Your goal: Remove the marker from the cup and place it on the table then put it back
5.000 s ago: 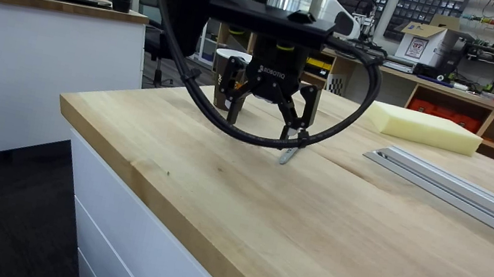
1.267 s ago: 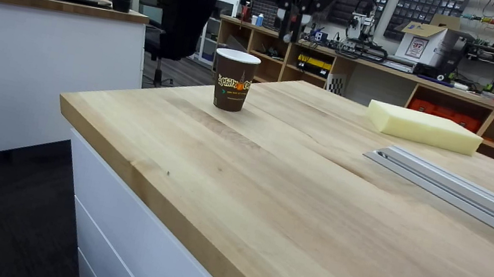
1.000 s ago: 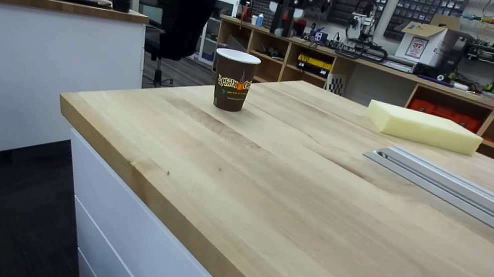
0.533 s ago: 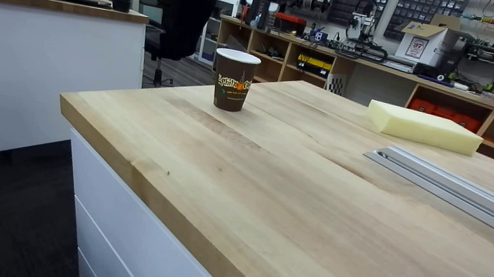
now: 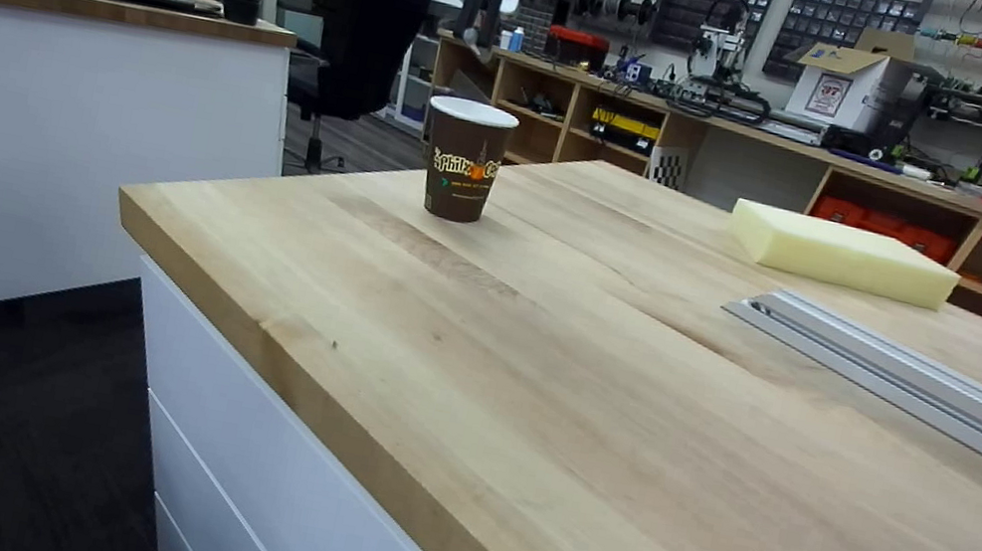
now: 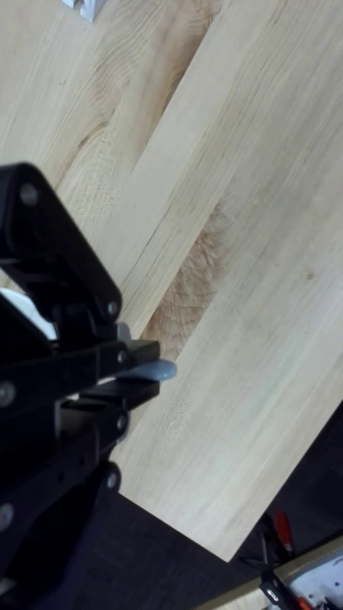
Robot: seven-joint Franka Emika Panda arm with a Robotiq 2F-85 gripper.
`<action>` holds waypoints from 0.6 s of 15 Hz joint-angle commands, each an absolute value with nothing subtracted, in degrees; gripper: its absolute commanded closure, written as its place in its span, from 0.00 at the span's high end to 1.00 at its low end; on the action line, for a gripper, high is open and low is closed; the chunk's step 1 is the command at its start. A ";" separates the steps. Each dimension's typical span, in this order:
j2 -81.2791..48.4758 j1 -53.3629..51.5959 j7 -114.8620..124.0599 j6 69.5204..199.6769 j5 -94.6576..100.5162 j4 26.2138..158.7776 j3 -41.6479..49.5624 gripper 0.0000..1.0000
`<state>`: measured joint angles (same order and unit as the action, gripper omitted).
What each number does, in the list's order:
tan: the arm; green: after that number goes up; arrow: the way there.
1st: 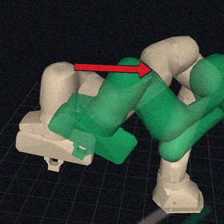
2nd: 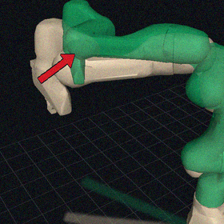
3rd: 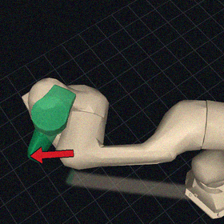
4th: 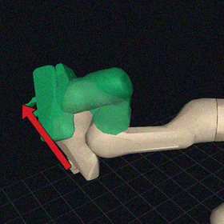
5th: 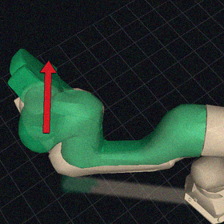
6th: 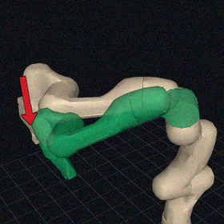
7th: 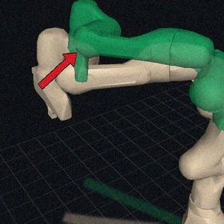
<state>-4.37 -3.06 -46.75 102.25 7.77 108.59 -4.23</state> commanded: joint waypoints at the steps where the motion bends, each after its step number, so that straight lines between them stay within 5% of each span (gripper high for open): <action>1: -3.08 -3.55 -48.14 98.88 9.60 108.29 -4.67 0.03; 9: -5.12 -5.03 -48.68 98.83 9.94 107.27 -5.96 0.03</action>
